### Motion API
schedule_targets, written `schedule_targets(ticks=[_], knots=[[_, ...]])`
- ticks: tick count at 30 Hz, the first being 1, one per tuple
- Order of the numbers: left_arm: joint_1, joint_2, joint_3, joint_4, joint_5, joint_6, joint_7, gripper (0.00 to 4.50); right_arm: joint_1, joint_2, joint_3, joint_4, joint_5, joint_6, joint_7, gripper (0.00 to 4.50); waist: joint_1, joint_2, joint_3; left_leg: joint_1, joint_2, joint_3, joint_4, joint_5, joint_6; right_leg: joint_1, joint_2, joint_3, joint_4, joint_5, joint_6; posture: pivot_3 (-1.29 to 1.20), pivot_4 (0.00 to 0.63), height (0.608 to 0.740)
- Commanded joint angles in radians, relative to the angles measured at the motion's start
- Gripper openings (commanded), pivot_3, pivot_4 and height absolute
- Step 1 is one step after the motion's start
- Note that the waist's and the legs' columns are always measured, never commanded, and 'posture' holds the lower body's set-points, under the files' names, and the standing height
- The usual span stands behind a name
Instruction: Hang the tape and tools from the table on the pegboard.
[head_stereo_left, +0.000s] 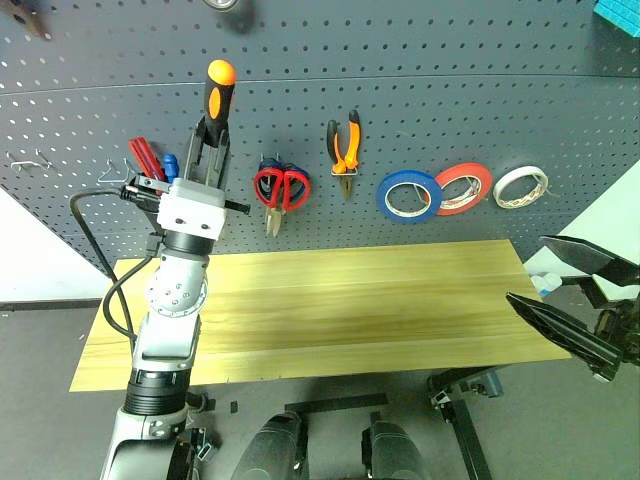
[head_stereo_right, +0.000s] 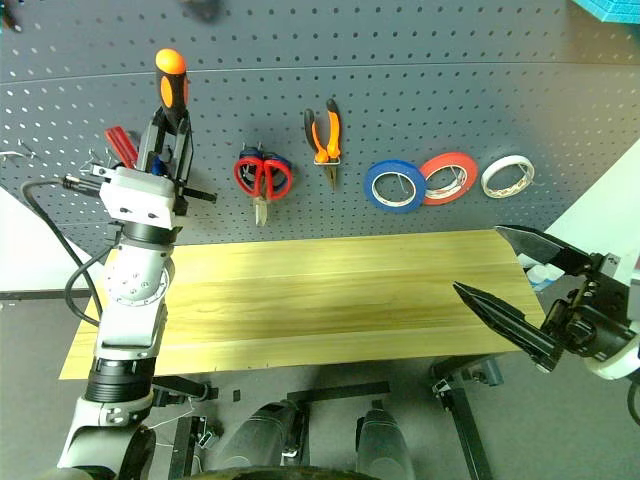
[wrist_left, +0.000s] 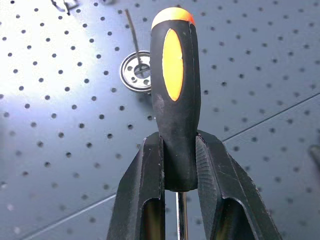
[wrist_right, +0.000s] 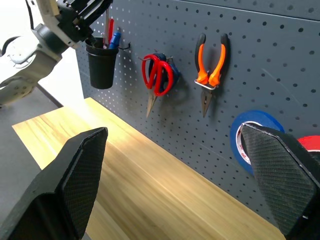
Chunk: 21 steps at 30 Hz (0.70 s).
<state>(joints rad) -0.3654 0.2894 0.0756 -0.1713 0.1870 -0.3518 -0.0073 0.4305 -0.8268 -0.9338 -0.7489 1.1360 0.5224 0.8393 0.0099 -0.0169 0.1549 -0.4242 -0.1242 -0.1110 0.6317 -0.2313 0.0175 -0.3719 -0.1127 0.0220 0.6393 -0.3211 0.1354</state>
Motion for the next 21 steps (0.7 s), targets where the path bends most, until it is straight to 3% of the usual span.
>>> schedule_targets(ticks=[1,14,21], knots=[[-0.024,0.026,0.036,0.006,0.024,-0.053,0.026,0.49,-0.007,-0.014,-0.010,0.004,0.001,-0.002,0.000,4.50,0.001,0.000,0.000,0.000,0.000,0.000,0.000,0.000,0.000,0.000,0.000,0.000,0.000,0.000,0.000,-0.11,0.164,0.740],[-0.122,0.145,0.123,0.196,0.061,-0.149,0.102,0.49,-0.019,-0.035,0.000,0.028,-0.028,0.009,0.015,4.50,-0.001,0.000,0.000,0.001,0.000,0.000,0.002,0.001,-0.002,-0.001,0.000,0.001,0.006,0.000,0.000,-0.10,0.166,0.740],[-0.132,0.153,0.151,0.276,0.054,-0.126,0.144,0.49,-0.054,-0.053,-0.001,0.034,-0.006,0.022,0.009,4.50,0.000,0.000,0.000,0.001,0.000,0.000,0.002,0.001,-0.002,-0.001,0.000,0.001,0.007,0.000,0.000,-0.11,0.171,0.740]])
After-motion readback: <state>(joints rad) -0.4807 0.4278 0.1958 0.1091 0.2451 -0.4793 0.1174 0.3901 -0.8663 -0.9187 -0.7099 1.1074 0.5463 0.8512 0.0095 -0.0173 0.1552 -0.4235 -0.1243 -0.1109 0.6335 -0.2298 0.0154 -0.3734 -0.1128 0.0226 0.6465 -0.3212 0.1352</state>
